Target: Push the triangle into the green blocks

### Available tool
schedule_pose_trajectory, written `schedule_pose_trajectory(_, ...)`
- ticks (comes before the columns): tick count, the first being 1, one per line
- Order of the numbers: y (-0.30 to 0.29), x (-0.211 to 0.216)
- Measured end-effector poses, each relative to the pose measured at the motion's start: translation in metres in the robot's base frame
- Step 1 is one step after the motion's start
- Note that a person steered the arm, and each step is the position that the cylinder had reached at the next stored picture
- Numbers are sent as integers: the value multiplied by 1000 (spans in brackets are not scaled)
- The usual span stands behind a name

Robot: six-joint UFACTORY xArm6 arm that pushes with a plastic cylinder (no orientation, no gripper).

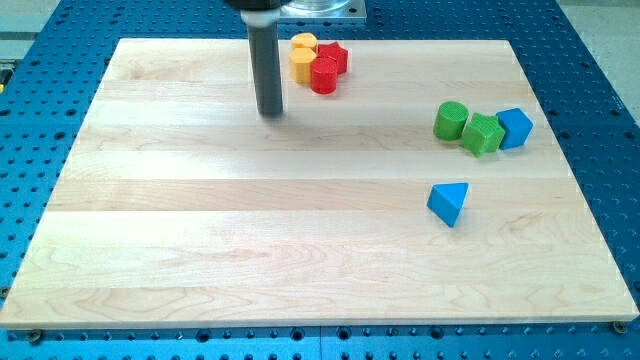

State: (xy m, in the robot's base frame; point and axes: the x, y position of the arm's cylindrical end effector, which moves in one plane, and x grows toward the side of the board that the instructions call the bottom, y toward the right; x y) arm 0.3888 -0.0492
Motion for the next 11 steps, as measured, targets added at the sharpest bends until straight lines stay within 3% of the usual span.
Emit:
schedule_pose_trajectory(1,80,112)
schedule_pose_trajectory(2,162,156)
schedule_pose_trajectory(3,219,143)
schedule_pose_trajectory(4,219,91)
schedule_pose_trajectory(6,216,168)
schedule_pose_trajectory(7,181,122)
schedule_pose_trajectory(8,182,83)
schedule_pose_trajectory(9,166,100)
schedule_pose_trajectory(10,163,64)
schedule_pose_trajectory(11,196,22)
